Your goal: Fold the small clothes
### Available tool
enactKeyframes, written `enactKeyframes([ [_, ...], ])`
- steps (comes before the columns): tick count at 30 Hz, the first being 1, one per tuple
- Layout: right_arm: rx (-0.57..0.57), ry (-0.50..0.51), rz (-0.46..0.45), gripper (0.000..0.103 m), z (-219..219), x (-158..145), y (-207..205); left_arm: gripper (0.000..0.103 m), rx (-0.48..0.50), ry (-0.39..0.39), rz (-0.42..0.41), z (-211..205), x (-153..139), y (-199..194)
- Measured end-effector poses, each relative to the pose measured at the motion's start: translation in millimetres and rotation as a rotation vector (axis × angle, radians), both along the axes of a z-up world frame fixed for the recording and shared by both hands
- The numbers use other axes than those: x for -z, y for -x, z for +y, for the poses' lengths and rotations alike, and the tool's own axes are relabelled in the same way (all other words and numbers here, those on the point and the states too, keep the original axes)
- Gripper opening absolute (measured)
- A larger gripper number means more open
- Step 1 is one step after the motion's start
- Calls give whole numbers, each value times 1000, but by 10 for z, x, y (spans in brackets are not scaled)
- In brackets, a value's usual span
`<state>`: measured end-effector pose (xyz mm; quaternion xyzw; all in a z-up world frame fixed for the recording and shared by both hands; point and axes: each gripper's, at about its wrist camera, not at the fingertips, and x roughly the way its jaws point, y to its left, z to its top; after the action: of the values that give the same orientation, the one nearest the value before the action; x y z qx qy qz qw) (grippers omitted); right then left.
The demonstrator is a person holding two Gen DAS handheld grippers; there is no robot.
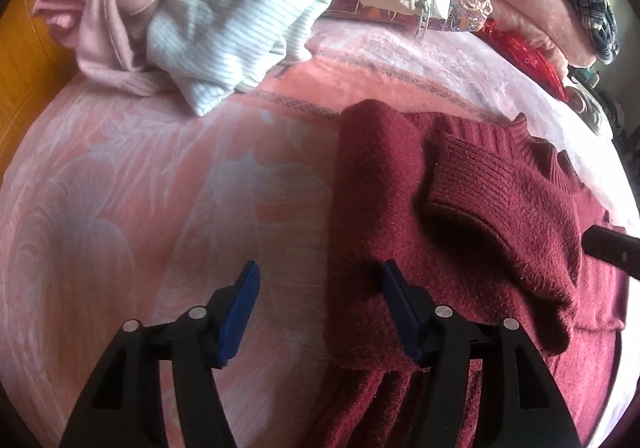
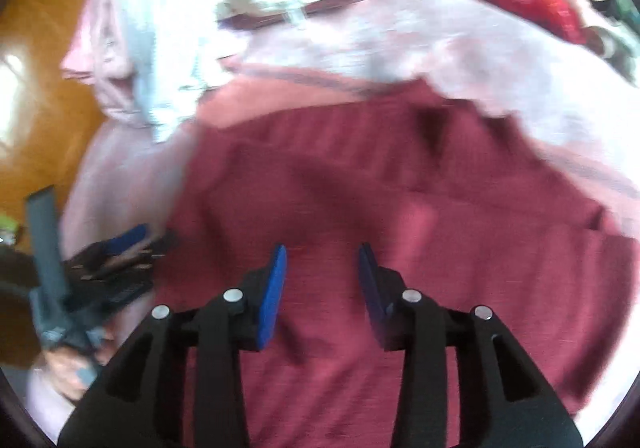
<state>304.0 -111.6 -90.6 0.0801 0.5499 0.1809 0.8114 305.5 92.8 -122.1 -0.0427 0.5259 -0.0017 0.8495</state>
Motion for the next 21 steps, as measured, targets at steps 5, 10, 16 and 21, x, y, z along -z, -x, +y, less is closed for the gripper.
enactKeyframes([
  [5, -63, 13, 26, 45, 444, 101, -99, 64, -10, 17, 22, -12, 28, -67],
  [10, -57, 101, 25, 54, 575, 164, -180, 65, -20, 38, 20, -25, 23, -173],
  [16, -60, 91, 18, 5, 464, 264, -186, 71, -46, 39, 34, 42, 98, -177],
  [21, -1, -43, -30, 4, -51, 11, -53, 71, -50, 35, 21, 30, 102, -159],
])
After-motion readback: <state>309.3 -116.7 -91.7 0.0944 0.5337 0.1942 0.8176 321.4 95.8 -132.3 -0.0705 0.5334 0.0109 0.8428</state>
